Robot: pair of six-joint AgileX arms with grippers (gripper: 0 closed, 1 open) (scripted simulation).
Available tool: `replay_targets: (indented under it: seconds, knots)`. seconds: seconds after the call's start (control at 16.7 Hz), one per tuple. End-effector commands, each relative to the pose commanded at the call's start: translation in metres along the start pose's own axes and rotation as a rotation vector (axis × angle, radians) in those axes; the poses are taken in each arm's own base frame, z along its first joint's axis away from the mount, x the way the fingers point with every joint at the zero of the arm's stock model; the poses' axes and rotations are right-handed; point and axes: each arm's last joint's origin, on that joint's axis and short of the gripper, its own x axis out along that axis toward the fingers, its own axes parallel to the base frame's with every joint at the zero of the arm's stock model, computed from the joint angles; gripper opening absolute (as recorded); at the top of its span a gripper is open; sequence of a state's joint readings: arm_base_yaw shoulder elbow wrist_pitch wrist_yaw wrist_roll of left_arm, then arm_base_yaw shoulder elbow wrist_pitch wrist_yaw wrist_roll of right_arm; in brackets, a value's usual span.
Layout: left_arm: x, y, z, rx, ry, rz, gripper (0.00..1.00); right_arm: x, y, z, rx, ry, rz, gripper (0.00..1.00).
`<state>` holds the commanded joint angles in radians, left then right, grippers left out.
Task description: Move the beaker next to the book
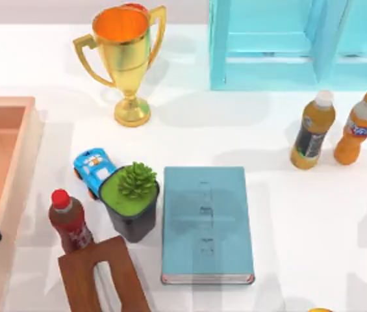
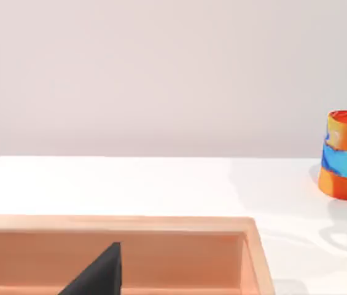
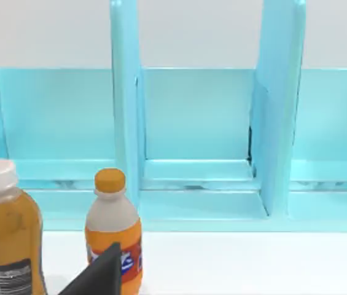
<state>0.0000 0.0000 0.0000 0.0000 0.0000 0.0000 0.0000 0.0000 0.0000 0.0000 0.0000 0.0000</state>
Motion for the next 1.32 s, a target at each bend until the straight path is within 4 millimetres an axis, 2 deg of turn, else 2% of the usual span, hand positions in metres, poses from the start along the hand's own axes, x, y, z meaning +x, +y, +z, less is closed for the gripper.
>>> replay_targets:
  seconds: [0.18,0.3,0.48,0.66,0.84,0.96,1.14,1.32]
  knots:
    - [0.0,0.0,0.0,0.0,0.0,0.0,1.0,0.0,0.0,0.002,-0.01,0.008,-0.004,1.0]
    - [0.0,0.0,0.0,0.0,0.0,0.0,1.0,0.0,-0.002,0.011,-0.06,0.047,-0.021,1.0]
    - [0.0,0.0,0.0,0.0,0.0,0.0,1.0,0.004,-0.007,0.037,-0.208,0.164,-0.054,1.0]
    - [0.0,0.0,0.0,0.0,0.0,0.0,1.0,0.019,-0.016,0.069,-0.432,0.362,-0.054,1.0]
    - [0.0,0.0,0.0,0.0,0.0,0.0,1.0,0.049,-0.032,0.092,-0.688,0.635,0.037,1.0]
    - [0.0,0.0,0.0,0.0,0.0,0.0,1.0,0.075,-0.047,0.099,-0.841,0.83,0.169,1.0]
    - [0.0,0.0,0.0,0.0,0.0,0.0,1.0,0.115,-0.076,0.097,-1.004,1.068,0.447,1.0]
    - [0.0,0.0,0.0,0.0,0.0,0.0,1.0,0.148,-0.108,0.091,-1.088,1.196,0.73,1.0]
